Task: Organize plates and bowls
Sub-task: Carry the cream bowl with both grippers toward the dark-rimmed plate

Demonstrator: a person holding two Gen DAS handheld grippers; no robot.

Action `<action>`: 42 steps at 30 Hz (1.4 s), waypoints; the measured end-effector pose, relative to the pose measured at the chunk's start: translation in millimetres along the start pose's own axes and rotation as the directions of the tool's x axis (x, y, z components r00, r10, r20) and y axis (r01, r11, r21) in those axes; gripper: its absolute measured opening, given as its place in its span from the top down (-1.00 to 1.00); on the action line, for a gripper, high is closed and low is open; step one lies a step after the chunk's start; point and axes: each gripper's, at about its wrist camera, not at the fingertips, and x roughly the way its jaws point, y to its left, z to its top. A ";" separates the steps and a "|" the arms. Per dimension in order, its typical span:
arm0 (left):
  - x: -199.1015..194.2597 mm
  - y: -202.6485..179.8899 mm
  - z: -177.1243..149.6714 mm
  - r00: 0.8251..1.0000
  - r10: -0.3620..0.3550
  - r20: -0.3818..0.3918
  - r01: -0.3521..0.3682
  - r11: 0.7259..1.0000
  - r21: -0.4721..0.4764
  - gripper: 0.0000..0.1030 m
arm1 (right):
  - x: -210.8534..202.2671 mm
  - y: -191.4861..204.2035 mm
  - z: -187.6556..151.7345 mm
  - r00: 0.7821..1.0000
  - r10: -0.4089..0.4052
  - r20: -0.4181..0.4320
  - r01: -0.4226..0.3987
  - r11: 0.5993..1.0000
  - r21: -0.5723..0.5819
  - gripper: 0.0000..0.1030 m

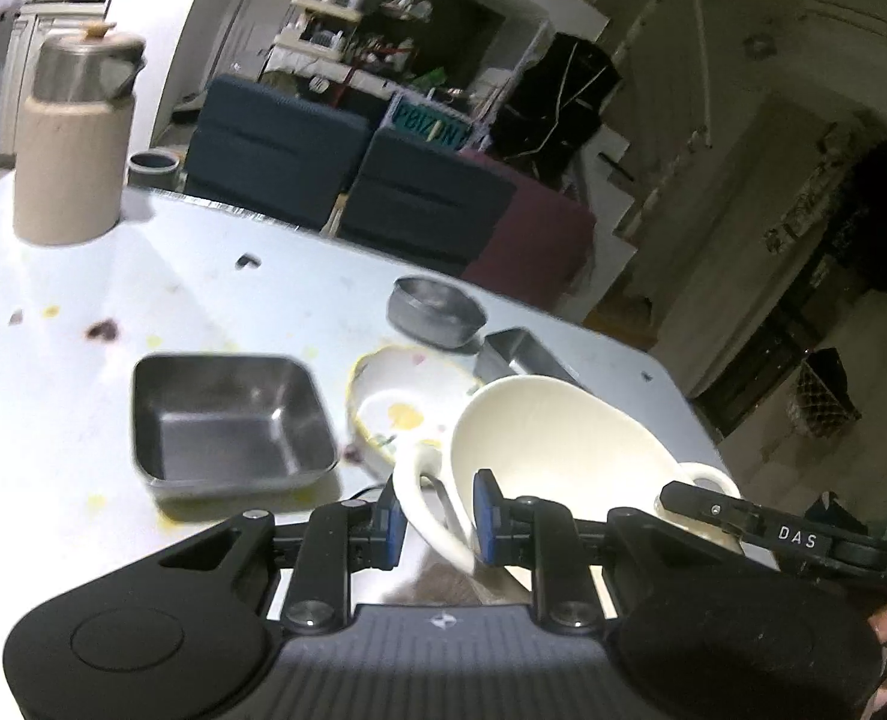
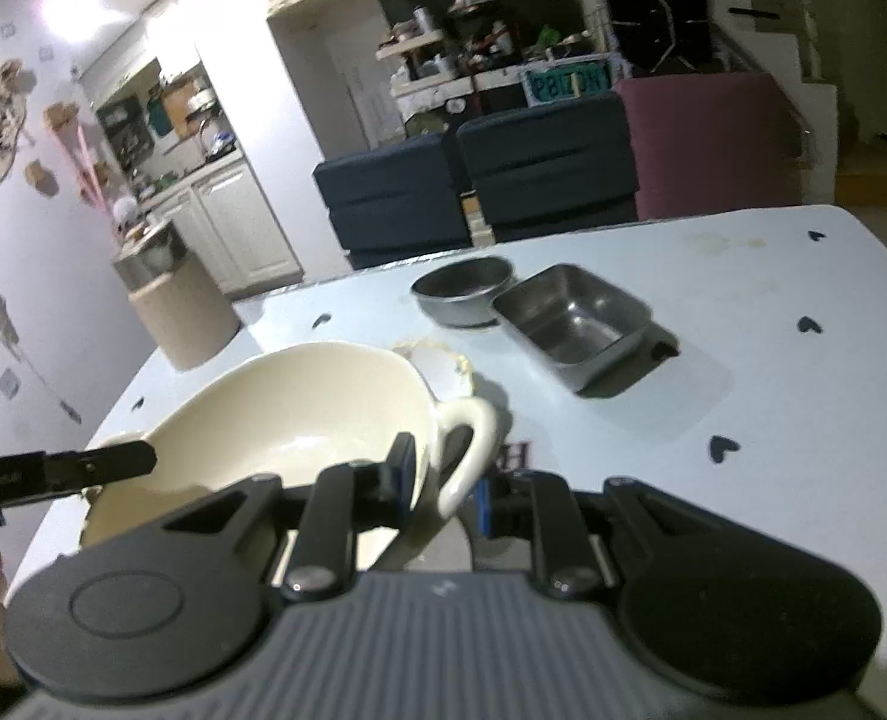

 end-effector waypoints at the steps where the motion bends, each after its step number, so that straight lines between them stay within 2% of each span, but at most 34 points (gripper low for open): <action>1: 0.5 3.9 -1.5 1.000 0.001 -0.007 -0.001 1.000 -0.003 0.52 | 3.0 0.7 -0.4 1.000 0.001 -0.009 -0.001 1.000 -0.011 0.55; 10: 14.6 33.8 -18.8 0.997 0.016 -0.078 -0.020 0.999 -0.051 0.52 | 20.3 5.1 -18.9 0.990 0.014 -0.143 -0.017 1.000 -0.013 0.53; 14: 24.8 43.1 -22.0 0.994 0.009 -0.109 -0.019 0.996 -0.091 0.52 | 20.5 9.1 -26.2 0.984 -0.005 -0.180 0.000 1.000 -0.024 0.53; 24: 47.2 54.3 -29.1 0.988 0.005 -0.154 -0.024 0.992 -0.125 0.49 | 27.8 24.5 -33.4 0.980 -0.049 -0.192 0.033 0.996 -0.083 0.54; 42: 61.2 58.4 -37.2 0.981 0.040 -0.192 -0.060 0.993 -0.099 0.43 | 37.7 33.2 -33.8 0.974 -0.076 -0.215 0.050 0.991 -0.124 0.54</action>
